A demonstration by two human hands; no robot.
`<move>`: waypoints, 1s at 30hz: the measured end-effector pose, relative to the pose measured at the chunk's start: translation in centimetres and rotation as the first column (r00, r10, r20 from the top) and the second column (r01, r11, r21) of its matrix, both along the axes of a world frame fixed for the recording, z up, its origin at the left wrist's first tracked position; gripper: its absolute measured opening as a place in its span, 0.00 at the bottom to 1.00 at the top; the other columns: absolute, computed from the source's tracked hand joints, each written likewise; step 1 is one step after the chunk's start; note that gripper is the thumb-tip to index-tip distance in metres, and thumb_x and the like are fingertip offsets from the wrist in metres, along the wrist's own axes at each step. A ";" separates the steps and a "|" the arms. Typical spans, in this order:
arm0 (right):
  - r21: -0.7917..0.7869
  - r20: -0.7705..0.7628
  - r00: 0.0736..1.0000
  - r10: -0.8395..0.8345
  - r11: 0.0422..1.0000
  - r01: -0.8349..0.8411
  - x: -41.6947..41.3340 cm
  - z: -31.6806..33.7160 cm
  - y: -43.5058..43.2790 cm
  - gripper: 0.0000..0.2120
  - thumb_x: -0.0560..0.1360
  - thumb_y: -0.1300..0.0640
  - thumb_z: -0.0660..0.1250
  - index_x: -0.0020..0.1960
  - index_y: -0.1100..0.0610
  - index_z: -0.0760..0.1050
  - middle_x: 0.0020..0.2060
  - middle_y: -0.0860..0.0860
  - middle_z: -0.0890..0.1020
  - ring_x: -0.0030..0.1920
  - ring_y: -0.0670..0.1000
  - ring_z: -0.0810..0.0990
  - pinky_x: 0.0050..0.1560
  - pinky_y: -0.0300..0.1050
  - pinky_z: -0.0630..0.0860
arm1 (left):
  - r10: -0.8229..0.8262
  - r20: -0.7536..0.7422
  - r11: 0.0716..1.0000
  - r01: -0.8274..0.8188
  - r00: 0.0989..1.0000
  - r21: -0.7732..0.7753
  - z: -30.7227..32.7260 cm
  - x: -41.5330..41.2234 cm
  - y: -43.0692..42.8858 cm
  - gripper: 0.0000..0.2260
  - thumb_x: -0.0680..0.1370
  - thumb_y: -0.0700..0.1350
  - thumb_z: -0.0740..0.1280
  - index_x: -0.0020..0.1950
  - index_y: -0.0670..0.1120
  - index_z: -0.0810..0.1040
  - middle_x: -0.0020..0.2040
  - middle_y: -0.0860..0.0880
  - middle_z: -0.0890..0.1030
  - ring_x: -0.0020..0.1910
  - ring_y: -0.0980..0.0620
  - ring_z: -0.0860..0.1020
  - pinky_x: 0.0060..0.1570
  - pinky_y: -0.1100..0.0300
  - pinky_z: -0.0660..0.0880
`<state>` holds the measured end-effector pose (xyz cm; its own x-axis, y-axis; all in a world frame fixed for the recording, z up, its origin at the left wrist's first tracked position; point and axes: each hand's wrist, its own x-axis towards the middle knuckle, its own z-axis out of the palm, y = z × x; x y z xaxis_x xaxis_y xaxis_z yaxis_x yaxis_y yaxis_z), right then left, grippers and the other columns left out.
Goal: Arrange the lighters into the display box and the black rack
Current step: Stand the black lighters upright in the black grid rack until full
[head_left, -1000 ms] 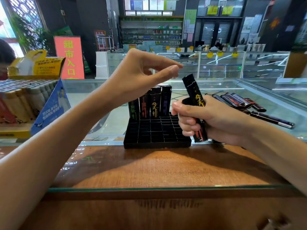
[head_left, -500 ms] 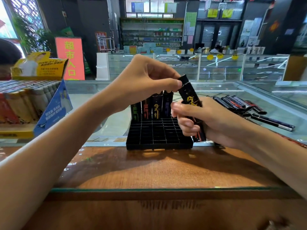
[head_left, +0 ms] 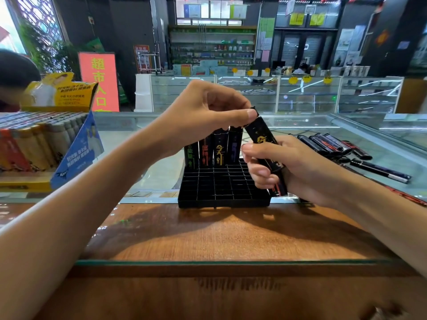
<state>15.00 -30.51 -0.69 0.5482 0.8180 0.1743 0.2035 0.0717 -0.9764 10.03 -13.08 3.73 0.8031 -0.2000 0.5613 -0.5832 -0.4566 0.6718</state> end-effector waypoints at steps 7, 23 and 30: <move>0.070 -0.166 0.977 0.133 0.990 -0.123 0.2 0.5 -0.7 0.17 0.74 0.44 0.60 0.42 0.58 0.75 0.29 0.50 0.70 0.28 0.48 0.63 0.32 0.40 0.64 | -0.033 0.010 0.999 0.032 0.999 0.011 0.3 -0.1 1.4 0.11 0.72 0.43 0.70 0.52 0.42 0.81 0.43 0.50 0.83 0.43 0.56 0.79 0.47 0.61 0.77; 0.112 -0.016 0.988 -0.155 0.981 0.156 0.8 0.1 -0.4 0.14 0.73 0.47 0.65 0.45 0.59 0.74 0.34 0.52 0.76 0.29 0.48 0.69 0.31 0.37 0.66 | 0.022 -0.051 0.995 -0.027 0.998 -0.099 0.7 0.0 2.5 0.16 0.67 0.38 0.73 0.54 0.38 0.80 0.45 0.48 0.85 0.43 0.54 0.83 0.46 0.66 0.78; 0.147 -0.121 0.955 -0.270 0.947 0.286 1.0 0.4 -0.8 0.09 0.74 0.58 0.62 0.49 0.63 0.76 0.35 0.53 0.77 0.32 0.48 0.71 0.31 0.38 0.66 | 0.181 0.070 0.974 -0.189 0.981 0.127 1.2 -0.8 3.4 0.15 0.70 0.37 0.72 0.56 0.40 0.79 0.45 0.49 0.84 0.44 0.52 0.83 0.46 0.65 0.79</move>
<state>15.97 -31.28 -0.30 0.7706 0.5961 0.2253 0.1422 0.1838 -0.9726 9.24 -9.69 4.97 0.7999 -0.1267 0.5866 -0.5166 -0.6427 0.5658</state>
